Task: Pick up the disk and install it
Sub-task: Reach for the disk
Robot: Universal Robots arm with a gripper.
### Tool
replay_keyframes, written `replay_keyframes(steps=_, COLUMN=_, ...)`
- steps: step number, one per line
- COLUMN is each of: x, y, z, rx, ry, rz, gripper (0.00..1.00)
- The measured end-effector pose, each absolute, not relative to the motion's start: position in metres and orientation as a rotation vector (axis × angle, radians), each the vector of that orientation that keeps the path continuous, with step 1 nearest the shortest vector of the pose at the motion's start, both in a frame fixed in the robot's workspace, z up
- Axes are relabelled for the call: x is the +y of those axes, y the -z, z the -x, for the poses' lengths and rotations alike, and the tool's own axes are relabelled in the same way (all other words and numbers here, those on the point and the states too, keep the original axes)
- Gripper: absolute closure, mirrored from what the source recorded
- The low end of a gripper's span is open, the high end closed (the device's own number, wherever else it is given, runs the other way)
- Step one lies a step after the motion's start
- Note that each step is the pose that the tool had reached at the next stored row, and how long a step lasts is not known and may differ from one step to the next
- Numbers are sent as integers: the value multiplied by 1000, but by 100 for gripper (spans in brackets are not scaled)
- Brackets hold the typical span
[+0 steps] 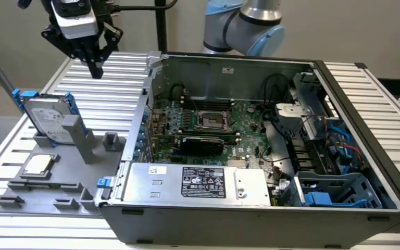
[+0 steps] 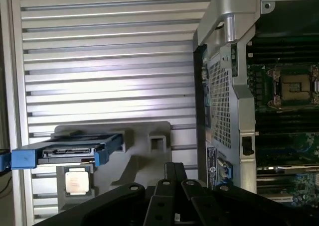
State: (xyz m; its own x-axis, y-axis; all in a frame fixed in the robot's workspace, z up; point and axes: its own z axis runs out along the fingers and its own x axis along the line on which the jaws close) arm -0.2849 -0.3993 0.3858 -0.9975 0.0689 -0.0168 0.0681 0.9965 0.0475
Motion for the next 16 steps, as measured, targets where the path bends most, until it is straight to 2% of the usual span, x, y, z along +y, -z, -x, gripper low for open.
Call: replay_keyframes(steps=16, x=-399, y=-376, z=358, rx=3128, ry=-67, rz=-107, gripper=89)
